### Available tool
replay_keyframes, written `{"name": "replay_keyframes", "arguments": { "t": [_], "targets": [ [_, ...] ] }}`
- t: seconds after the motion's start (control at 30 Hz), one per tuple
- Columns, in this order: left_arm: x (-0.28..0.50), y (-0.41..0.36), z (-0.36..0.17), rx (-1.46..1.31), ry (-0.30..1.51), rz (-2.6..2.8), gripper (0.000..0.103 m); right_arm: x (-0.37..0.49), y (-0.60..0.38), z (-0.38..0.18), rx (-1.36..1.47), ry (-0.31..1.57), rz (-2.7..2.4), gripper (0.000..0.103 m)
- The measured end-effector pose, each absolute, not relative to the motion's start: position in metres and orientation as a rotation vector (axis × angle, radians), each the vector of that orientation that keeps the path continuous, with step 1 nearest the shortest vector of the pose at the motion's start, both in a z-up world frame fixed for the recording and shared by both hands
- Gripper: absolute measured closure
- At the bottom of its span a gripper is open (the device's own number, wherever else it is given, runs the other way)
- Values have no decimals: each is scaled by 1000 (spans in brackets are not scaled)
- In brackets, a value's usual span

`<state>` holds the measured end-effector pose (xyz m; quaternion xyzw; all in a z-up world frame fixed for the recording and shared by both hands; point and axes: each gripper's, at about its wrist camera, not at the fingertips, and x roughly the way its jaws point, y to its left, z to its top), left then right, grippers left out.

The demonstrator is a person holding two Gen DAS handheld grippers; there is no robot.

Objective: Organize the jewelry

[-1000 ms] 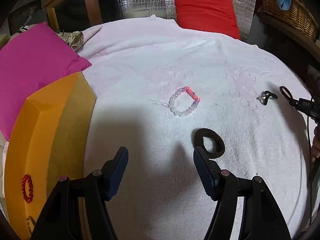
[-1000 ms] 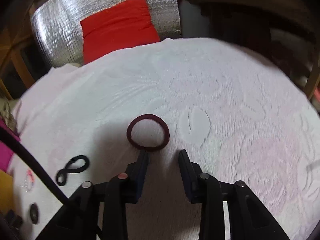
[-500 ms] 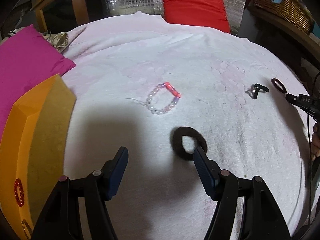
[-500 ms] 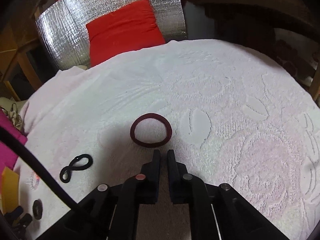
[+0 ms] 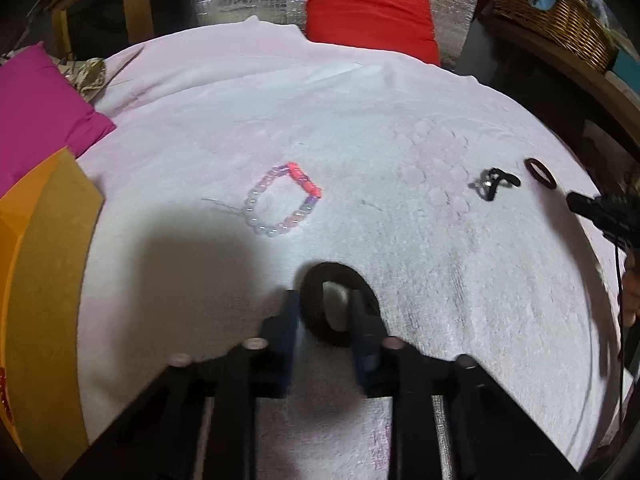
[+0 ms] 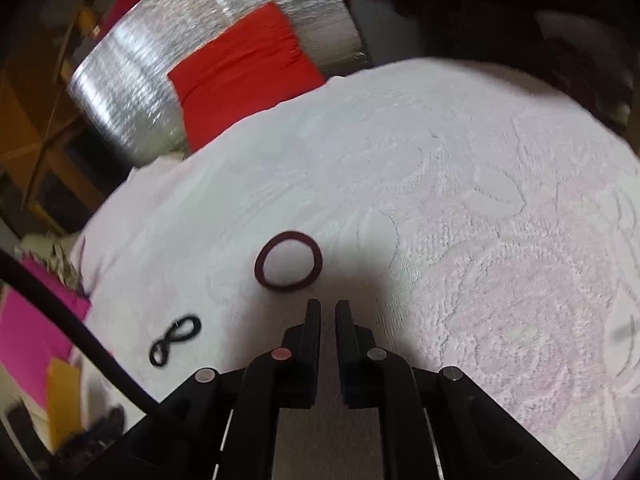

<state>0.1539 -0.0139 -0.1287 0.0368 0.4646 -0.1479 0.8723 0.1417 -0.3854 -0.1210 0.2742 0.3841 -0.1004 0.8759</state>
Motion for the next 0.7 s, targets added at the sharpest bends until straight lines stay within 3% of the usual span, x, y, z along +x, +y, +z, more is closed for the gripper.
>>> {"name": "replay_keyframes", "arguments": {
  "t": [0.07,0.27,0.33,0.4,0.7],
  "targets": [
    [154,-15,-130,81,974,-319,91,148,-387,-123,570,806,-232,93],
    [154,-12,-130,71,971,-335,93,170,-383,-122,509,802,-263,90],
    [154,-12,-130,73,971,-340,93,174,-385,-122,522,797,-257,71],
    [155,-11,-130,73,973,-345,93,177,-385,-121,524,785,-260,66],
    [156,-9,-132,94,976,-350,93,203,-365,-123,400,811,-321,67]
  ]
}}
